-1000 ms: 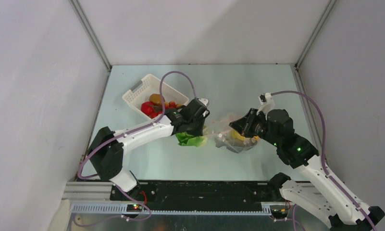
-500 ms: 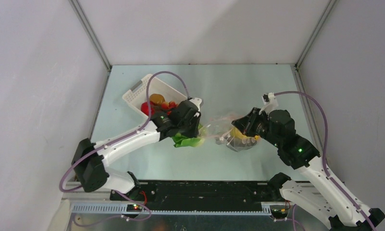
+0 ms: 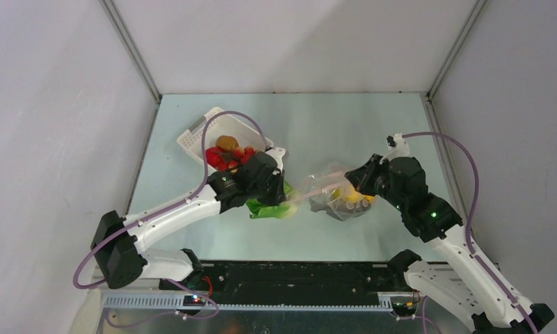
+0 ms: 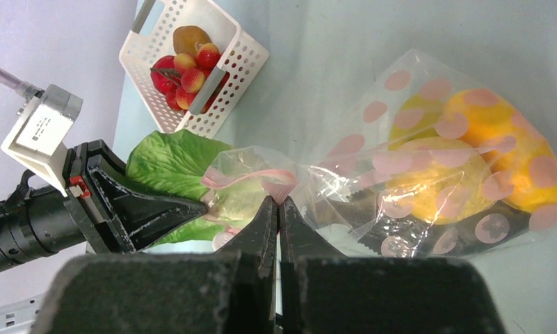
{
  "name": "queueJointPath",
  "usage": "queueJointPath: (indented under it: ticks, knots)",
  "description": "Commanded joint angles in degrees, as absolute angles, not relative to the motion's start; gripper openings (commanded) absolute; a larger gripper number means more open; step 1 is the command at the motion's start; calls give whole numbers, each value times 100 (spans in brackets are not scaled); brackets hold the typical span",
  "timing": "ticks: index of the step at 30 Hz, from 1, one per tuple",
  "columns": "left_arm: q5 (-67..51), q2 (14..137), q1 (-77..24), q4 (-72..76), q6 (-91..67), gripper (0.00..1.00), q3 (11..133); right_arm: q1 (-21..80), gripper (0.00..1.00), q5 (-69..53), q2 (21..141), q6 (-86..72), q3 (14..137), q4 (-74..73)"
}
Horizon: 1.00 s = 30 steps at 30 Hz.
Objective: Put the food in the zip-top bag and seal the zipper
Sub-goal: Pick up the fake vegetable at the center of the board.
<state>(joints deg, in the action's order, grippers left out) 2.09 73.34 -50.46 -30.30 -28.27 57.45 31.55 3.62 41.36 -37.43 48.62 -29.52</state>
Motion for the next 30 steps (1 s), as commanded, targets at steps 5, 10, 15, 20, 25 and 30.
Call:
queueJointPath:
  ticks: [5,10,15,20,25,30]
  knots:
    - [-557,7522,-5010,-2704,-2865,21,5504,3101,0,-428,4556,-3323,4966,-2469]
    - [-606,7641,-5018,-2616,-2939,1,5595,3398,33,-1182,4849,-2804,5138,-2512]
    - [-548,7413,-5010,-2508,-2979,0,5715,4187,67,389,5080,-2356,5625,-3426]
    - [-508,6874,-5012,-2155,-2819,0,5867,4577,88,1041,5304,-1901,6034,-3643]
    - [-578,6632,-5010,-1919,-2630,0,6177,4714,89,1284,5736,-1704,6463,-3861]
    - [-669,6711,-5010,-1877,-2511,0,6556,4974,68,1748,6138,-1786,6810,-4238]
